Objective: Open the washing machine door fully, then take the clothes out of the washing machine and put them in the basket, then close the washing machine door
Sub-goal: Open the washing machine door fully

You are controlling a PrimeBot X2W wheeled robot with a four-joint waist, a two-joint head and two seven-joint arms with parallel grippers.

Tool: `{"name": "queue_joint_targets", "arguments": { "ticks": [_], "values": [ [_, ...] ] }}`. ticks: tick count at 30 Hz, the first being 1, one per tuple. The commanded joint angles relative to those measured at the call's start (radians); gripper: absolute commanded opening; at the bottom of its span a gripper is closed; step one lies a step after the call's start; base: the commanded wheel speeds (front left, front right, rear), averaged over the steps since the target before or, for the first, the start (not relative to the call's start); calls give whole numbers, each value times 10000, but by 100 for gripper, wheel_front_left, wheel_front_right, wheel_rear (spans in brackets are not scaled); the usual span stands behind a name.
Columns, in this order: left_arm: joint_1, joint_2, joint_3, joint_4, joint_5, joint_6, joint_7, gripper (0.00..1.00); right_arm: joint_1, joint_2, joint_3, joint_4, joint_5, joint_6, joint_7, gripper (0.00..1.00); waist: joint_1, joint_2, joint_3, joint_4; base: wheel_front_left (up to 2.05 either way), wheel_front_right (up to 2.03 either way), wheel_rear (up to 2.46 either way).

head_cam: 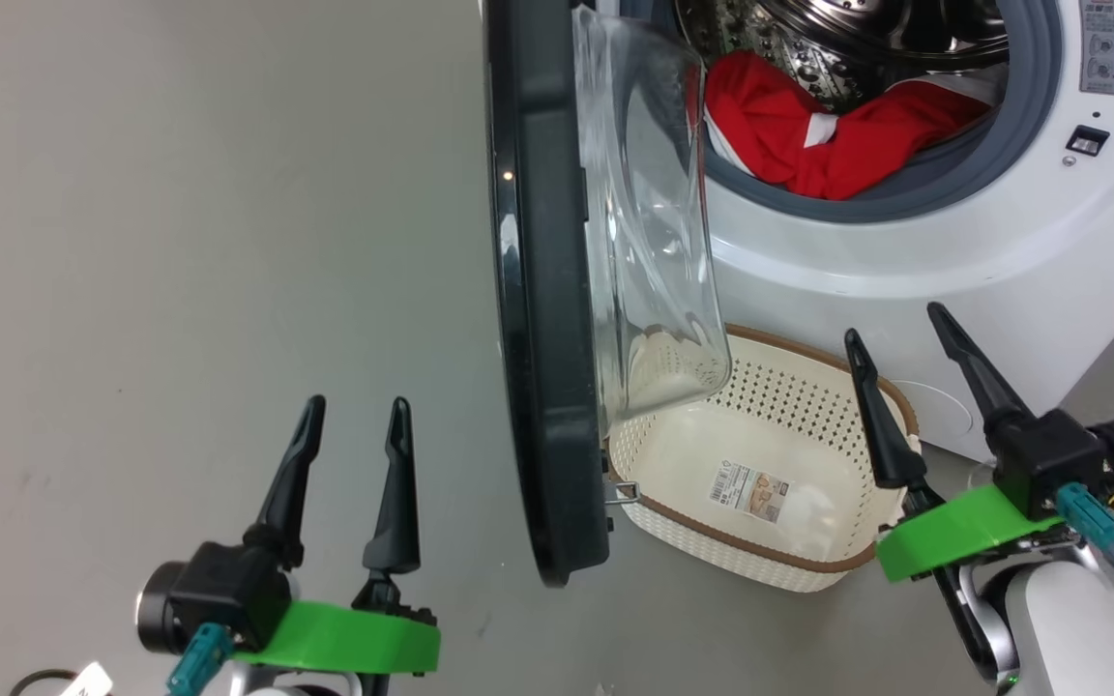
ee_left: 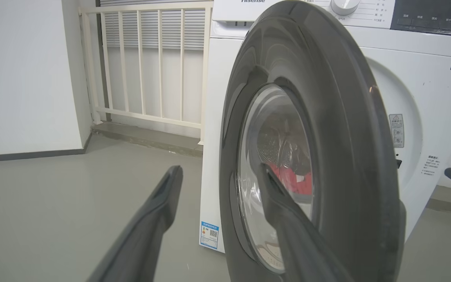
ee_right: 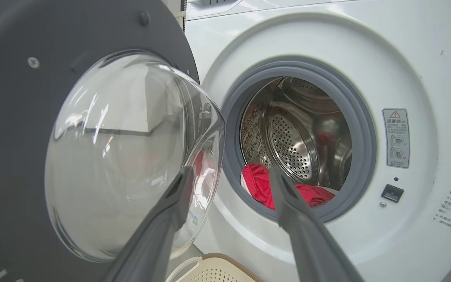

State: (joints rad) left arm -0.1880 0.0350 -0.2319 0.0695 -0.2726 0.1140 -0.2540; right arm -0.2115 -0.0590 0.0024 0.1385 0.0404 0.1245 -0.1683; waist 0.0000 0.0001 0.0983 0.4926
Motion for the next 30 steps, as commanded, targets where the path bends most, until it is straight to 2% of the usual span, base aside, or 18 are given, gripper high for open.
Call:
{"name": "queue_joint_targets", "arguments": {
  "ticks": [1,10,28,29,30],
  "values": [
    [-20,152,413,-384,16,-1,-78,100,63,77,174,-334,268,62,-143,100,0,-1,37,-94,0,0,0],
    [68,152,601,-451,-59,84,-78,100,460,85,73,-299,605,62,-395,100,0,-1,121,-327,0,0,0],
    [128,152,485,-160,-82,111,-78,100,880,87,511,-245,696,62,-503,100,0,-1,214,-537,0,0,0],
    [121,152,470,-140,-69,104,-78,83,867,87,503,-241,705,62,-504,100,0,-1,219,-539,0,0,0],
    [111,152,463,-123,-53,102,-78,44,855,87,500,-234,720,62,-503,100,0,-1,223,-541,0,0,0]
  ]
}}
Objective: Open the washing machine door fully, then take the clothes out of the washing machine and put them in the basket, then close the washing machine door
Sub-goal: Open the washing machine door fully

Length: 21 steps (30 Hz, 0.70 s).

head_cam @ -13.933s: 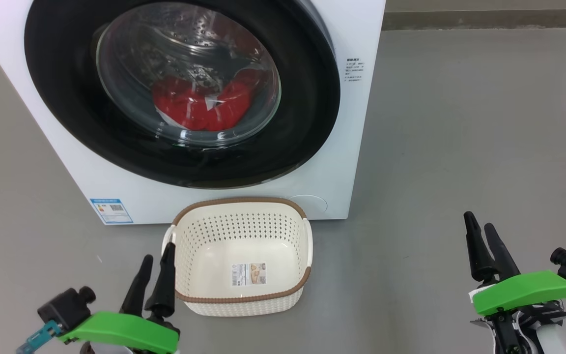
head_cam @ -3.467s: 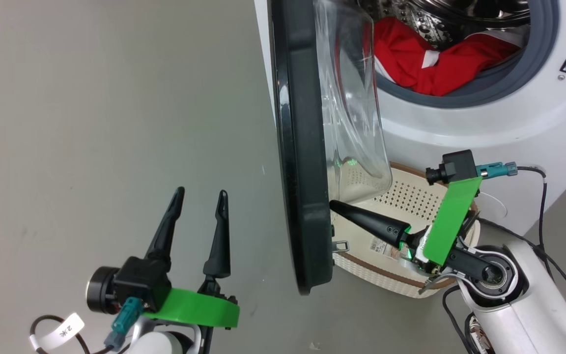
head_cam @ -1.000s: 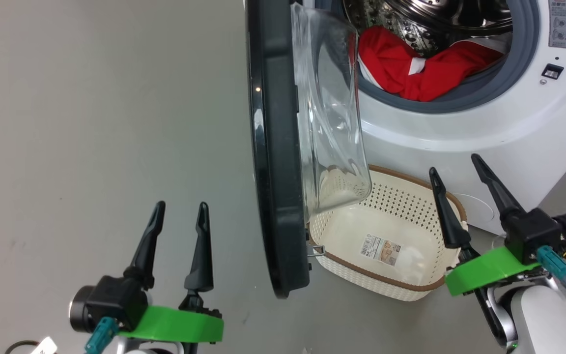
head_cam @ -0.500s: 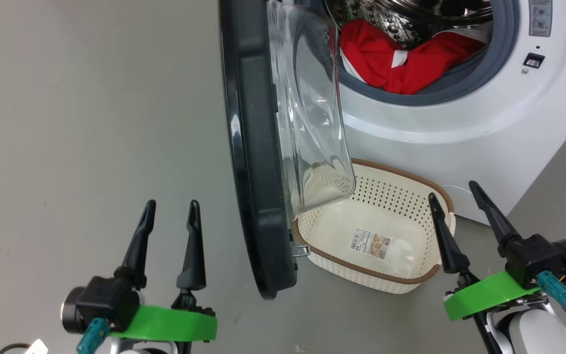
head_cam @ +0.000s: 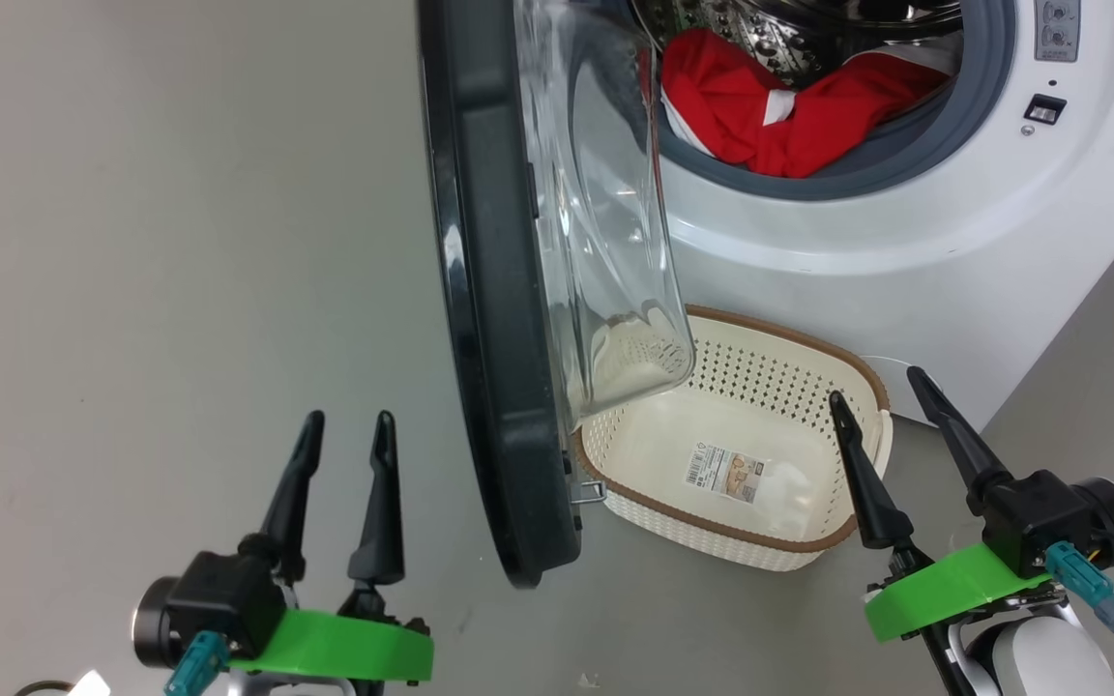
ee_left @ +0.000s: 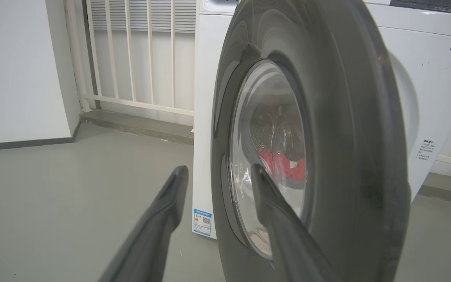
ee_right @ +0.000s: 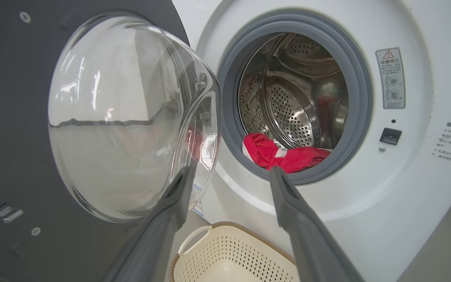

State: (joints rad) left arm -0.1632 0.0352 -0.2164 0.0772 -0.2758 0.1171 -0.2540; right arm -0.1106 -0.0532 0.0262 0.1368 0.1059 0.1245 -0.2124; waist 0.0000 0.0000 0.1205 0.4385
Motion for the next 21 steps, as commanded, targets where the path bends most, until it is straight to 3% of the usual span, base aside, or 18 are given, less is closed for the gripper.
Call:
{"name": "queue_joint_targets", "arguments": {
  "ticks": [1,2,15,21],
  "values": [
    [-148,150,301,-186,-3,68,-78,4,-166,29,264,-206,84,62,-57,100,0,0,0,-1,0,0,0],
    [-162,150,300,-179,26,71,-78,0,-177,29,267,-196,103,62,-55,100,0,0,-1,0,0,0,0],
    [-456,150,312,-1963,406,181,-78,0,-212,29,165,-102,186,62,-84,100,0,0,-33,-24,0,0,0],
    [-752,150,-149,-2941,729,138,-78,0,-163,30,136,-47,208,62,-87,100,0,0,-105,-49,0,0,0]
  ]
}}
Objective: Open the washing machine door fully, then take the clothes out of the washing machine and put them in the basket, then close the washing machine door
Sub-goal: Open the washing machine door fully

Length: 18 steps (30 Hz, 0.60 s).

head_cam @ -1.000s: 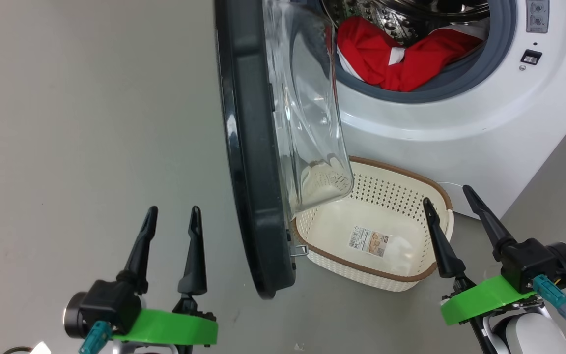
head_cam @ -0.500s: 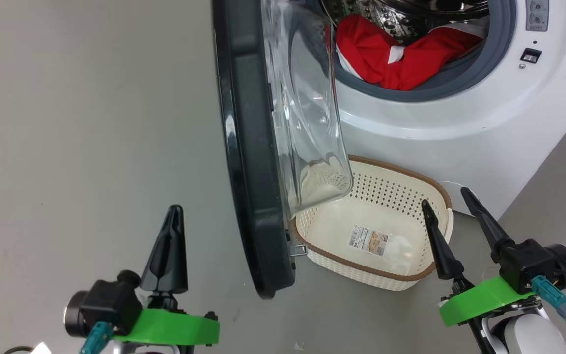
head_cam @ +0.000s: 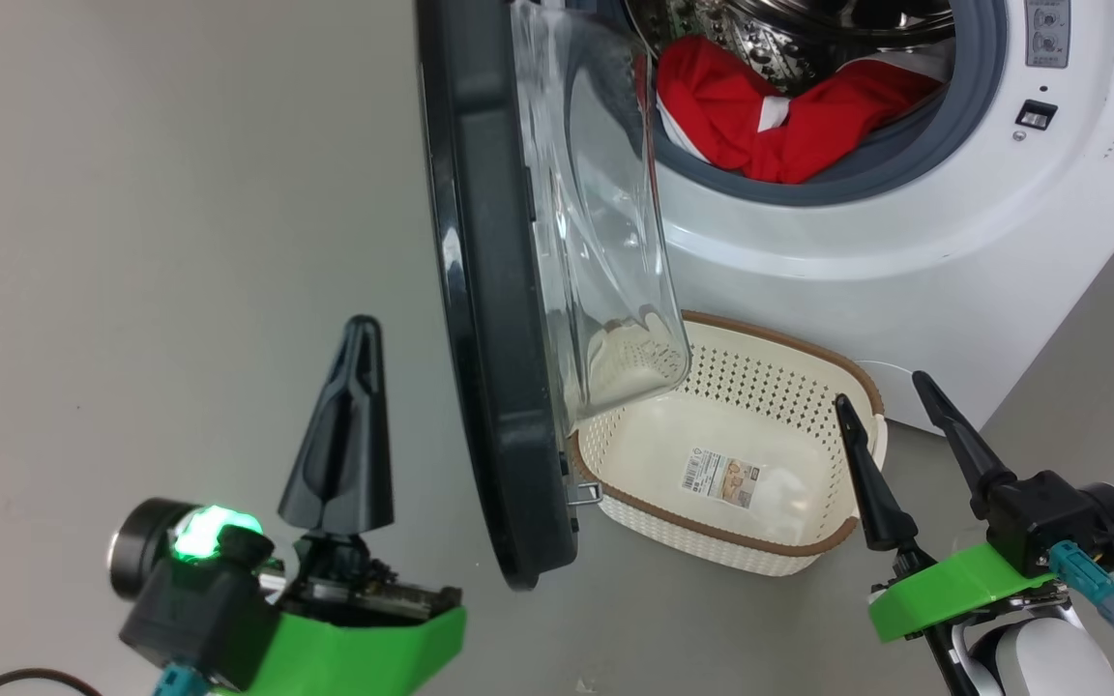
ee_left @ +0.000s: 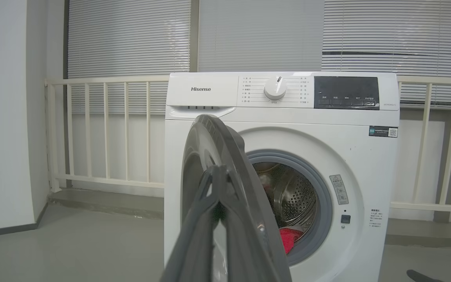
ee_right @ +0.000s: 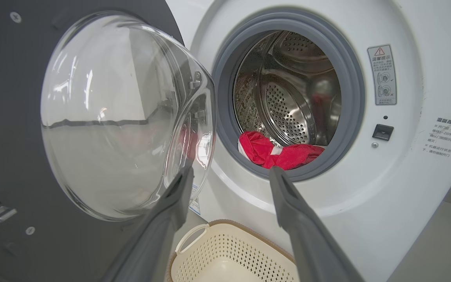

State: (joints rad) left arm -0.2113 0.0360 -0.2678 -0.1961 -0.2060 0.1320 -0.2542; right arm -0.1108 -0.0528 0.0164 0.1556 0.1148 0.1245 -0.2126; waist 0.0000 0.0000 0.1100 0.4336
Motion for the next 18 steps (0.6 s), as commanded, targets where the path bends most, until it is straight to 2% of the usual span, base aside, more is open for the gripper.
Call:
{"name": "queue_joint_targets", "arguments": {
  "ticks": [1,11,18],
  "values": [
    [-326,143,245,-320,-43,-10,-76,0,-147,26,239,-218,135,62,-90,100,0,0,-28,-1,0,0,0],
    [-821,173,-1152,-987,67,-221,694,0,-106,26,280,-165,258,62,-101,100,0,0,-126,-100,0,0,0],
    [-728,164,-2121,-84,176,-275,1513,0,-57,26,279,-112,266,62,-118,100,0,0,-153,-202,0,0,0]
  ]
}}
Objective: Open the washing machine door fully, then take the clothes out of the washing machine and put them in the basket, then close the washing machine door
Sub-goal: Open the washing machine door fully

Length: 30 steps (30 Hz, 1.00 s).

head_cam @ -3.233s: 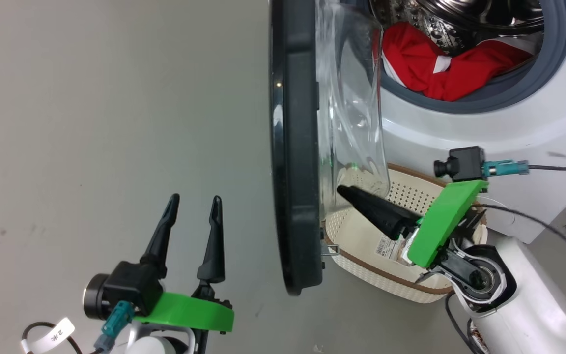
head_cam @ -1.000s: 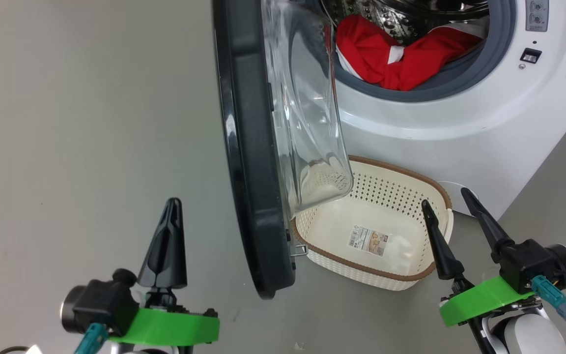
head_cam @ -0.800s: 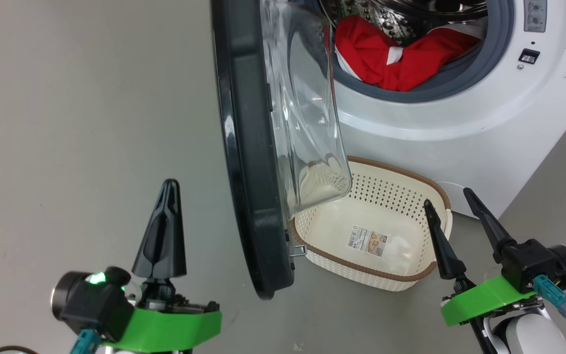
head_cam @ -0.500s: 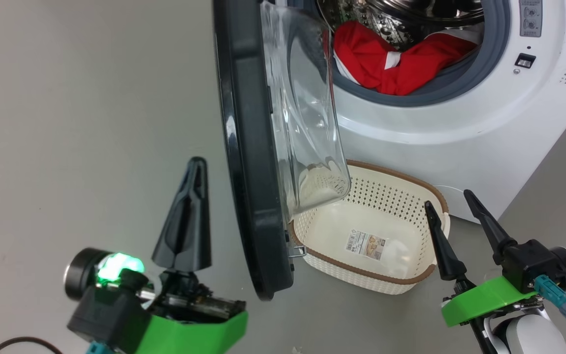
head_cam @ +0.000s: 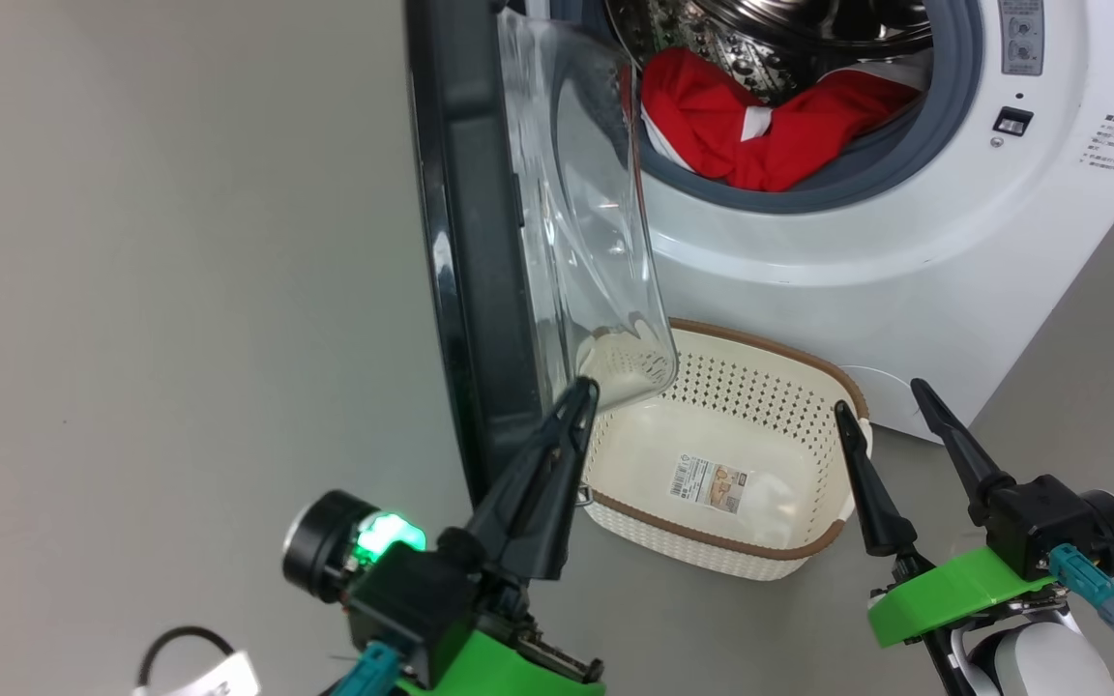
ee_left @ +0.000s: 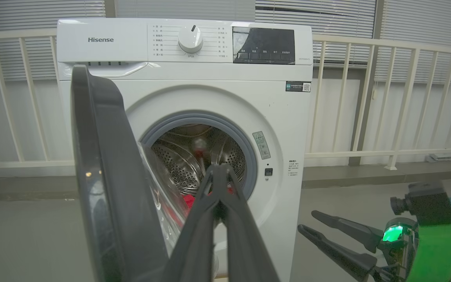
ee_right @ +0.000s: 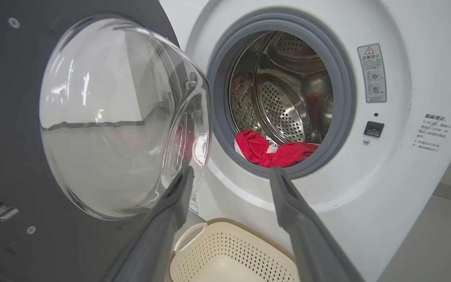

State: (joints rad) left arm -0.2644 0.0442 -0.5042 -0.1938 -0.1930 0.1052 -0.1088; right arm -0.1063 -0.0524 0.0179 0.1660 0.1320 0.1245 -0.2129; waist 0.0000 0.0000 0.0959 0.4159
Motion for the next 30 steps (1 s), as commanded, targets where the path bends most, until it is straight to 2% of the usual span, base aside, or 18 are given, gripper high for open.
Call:
{"name": "queue_joint_targets", "arguments": {
  "ticks": [1,15,30],
  "values": [
    [-221,80,166,70,38,-22,79,0,-103,22,277,-213,106,62,-114,100,0,0,-8,-49,0,0,0],
    [-484,121,119,2803,20,202,-91,0,-83,22,240,-101,113,62,-125,100,0,0,13,-194,0,0,0],
    [-313,264,679,3043,-228,767,-372,0,-9,22,167,-32,129,62,-127,100,0,0,42,144,0,0,0]
  ]
}}
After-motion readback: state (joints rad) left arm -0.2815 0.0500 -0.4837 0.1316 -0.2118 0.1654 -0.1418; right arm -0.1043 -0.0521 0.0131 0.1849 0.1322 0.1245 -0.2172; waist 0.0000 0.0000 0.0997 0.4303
